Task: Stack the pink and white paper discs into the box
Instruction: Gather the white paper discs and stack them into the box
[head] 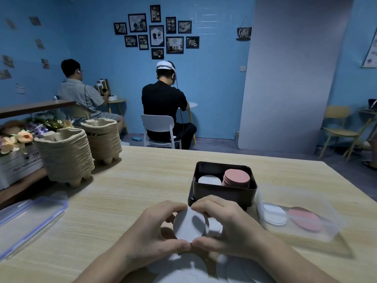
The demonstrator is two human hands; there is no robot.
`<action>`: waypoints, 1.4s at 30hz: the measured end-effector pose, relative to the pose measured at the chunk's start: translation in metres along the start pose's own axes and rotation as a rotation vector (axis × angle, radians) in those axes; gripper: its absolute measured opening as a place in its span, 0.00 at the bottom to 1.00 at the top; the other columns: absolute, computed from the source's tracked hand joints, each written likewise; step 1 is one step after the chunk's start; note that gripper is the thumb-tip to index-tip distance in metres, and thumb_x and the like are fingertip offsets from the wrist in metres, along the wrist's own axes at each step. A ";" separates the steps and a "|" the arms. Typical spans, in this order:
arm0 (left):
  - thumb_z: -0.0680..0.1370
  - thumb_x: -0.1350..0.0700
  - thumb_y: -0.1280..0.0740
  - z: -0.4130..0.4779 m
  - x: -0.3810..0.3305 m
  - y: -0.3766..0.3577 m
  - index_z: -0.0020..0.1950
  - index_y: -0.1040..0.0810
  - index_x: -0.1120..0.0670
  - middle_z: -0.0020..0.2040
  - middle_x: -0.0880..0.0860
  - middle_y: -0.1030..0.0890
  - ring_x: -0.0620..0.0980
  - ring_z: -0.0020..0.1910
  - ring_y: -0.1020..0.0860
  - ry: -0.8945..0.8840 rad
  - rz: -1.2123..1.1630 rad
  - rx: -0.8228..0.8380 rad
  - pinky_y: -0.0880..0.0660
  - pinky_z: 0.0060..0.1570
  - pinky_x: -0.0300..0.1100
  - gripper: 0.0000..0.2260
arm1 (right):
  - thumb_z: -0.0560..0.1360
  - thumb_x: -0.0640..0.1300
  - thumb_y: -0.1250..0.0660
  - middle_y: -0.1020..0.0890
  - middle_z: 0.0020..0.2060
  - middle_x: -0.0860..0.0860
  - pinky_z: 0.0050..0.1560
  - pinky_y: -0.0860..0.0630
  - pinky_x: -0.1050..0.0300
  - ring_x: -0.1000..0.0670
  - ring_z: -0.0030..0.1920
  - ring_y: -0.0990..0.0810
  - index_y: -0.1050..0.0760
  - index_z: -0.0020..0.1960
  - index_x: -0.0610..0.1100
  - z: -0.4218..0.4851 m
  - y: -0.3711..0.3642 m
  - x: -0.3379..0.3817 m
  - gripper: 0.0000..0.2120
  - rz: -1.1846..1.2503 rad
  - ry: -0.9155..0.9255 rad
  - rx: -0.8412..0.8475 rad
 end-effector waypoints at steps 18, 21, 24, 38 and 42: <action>0.73 0.36 0.24 -0.003 -0.011 0.003 0.68 0.24 0.45 0.58 0.39 0.22 0.41 0.56 0.22 -0.164 0.228 -0.075 0.22 0.52 0.44 0.28 | 0.78 0.59 0.27 0.24 0.65 0.52 0.56 0.22 0.60 0.54 0.60 0.22 0.21 0.54 0.49 0.000 -0.015 -0.005 0.14 -0.025 -0.013 0.102; 0.73 0.41 0.24 -0.008 -0.013 0.007 0.59 0.23 0.47 0.62 0.40 0.22 0.38 0.61 0.23 -0.204 0.251 -0.125 0.21 0.55 0.41 0.19 | 0.78 0.58 0.27 0.24 0.64 0.52 0.57 0.22 0.59 0.55 0.62 0.23 0.21 0.55 0.50 -0.001 -0.011 -0.005 0.14 -0.050 -0.013 0.071; 0.73 0.47 0.22 -0.012 -0.018 0.012 0.49 0.22 0.49 0.63 0.42 0.21 0.41 0.60 0.21 -0.257 0.210 -0.177 0.20 0.51 0.40 0.12 | 0.77 0.59 0.27 0.24 0.67 0.52 0.59 0.23 0.60 0.56 0.65 0.24 0.21 0.55 0.50 -0.001 -0.011 -0.008 0.15 -0.039 -0.024 0.066; 0.72 0.41 0.22 -0.010 -0.011 0.005 0.57 0.23 0.44 0.61 0.39 0.21 0.39 0.59 0.22 -0.208 0.273 -0.046 0.21 0.52 0.42 0.18 | 0.75 0.60 0.26 0.25 0.69 0.55 0.64 0.27 0.58 0.56 0.69 0.27 0.24 0.52 0.53 -0.002 -0.022 0.000 0.14 -0.065 -0.041 0.181; 0.77 0.42 0.28 -0.026 -0.008 0.016 0.58 0.22 0.42 0.59 0.36 0.22 0.38 0.59 0.23 -0.152 0.301 -0.009 0.21 0.52 0.41 0.12 | 0.75 0.61 0.26 0.25 0.68 0.55 0.64 0.29 0.63 0.57 0.68 0.28 0.22 0.52 0.54 -0.003 -0.025 0.001 0.13 -0.044 -0.044 0.209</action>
Point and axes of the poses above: each hand's wrist, its own z-axis towards the middle knuckle, its own y-axis out of the back of the hand, x = y × z, the point moved 9 cm from there along z, towards the middle knuckle
